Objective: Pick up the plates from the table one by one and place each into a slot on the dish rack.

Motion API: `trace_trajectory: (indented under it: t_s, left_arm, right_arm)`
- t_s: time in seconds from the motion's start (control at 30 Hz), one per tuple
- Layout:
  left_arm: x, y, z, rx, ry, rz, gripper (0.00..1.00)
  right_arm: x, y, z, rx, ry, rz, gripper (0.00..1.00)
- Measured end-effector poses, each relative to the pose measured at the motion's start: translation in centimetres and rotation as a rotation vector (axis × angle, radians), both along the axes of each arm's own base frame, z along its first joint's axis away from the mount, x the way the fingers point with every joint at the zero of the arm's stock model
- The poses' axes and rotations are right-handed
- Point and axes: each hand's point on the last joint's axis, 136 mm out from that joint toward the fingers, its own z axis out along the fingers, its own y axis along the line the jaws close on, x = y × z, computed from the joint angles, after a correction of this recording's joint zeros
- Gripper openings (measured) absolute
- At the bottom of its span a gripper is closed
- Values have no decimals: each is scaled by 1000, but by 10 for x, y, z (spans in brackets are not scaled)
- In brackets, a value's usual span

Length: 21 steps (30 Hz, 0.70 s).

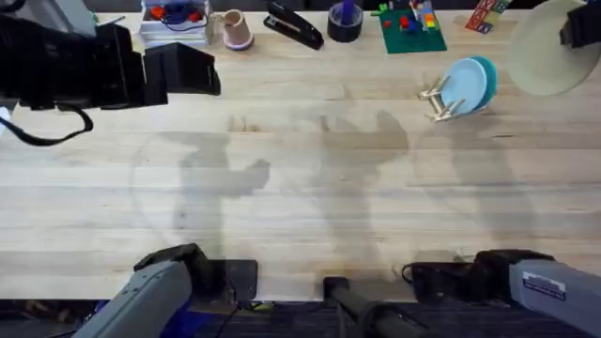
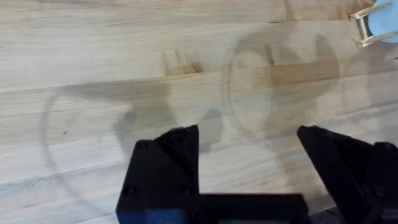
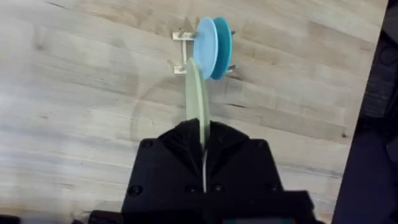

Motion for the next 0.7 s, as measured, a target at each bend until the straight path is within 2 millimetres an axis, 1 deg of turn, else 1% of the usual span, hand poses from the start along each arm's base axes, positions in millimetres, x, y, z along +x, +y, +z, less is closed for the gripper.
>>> trace_trajectory:
  t_s: [0.7]
  left_arm:
    - [0, 0, 0, 0, 0, 0, 966]
  right_arm:
    - [5, 4, 3, 24, -23, 4, 28]
